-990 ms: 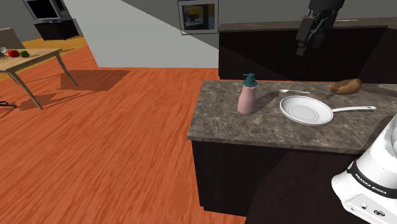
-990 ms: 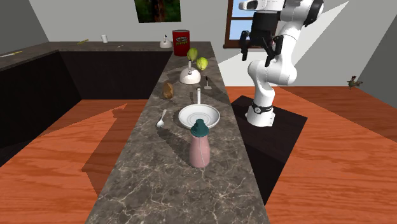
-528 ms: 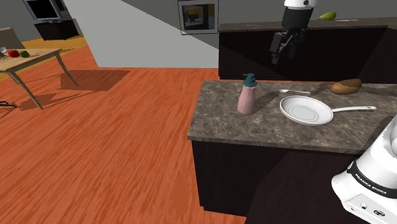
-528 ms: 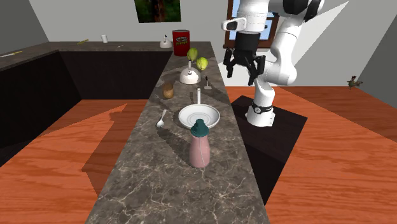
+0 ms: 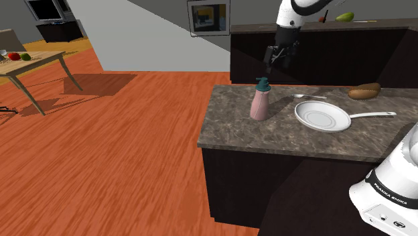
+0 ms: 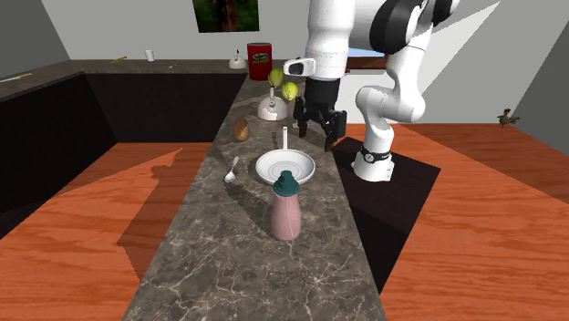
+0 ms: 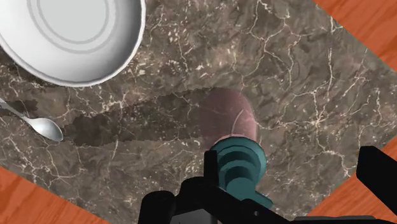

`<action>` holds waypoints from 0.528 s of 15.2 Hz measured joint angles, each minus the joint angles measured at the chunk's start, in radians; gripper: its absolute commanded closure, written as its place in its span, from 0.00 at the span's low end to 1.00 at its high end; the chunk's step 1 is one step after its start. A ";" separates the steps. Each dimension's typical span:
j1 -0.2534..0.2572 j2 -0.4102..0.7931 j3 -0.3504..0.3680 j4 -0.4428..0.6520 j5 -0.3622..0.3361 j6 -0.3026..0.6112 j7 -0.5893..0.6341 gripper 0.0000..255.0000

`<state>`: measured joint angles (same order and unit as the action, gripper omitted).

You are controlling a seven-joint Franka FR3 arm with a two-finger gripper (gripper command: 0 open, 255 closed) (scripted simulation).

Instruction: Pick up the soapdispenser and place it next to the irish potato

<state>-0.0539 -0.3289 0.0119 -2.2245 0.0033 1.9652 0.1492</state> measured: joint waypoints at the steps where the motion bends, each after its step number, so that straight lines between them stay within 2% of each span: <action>1: -0.004 0.034 -0.005 0.011 0.000 0.027 -0.001 0.00; 8: -0.023 0.245 -0.024 0.116 0.006 0.154 0.006 0.00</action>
<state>-0.0767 -0.0844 -0.0124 -2.1090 0.0095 2.1193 0.1557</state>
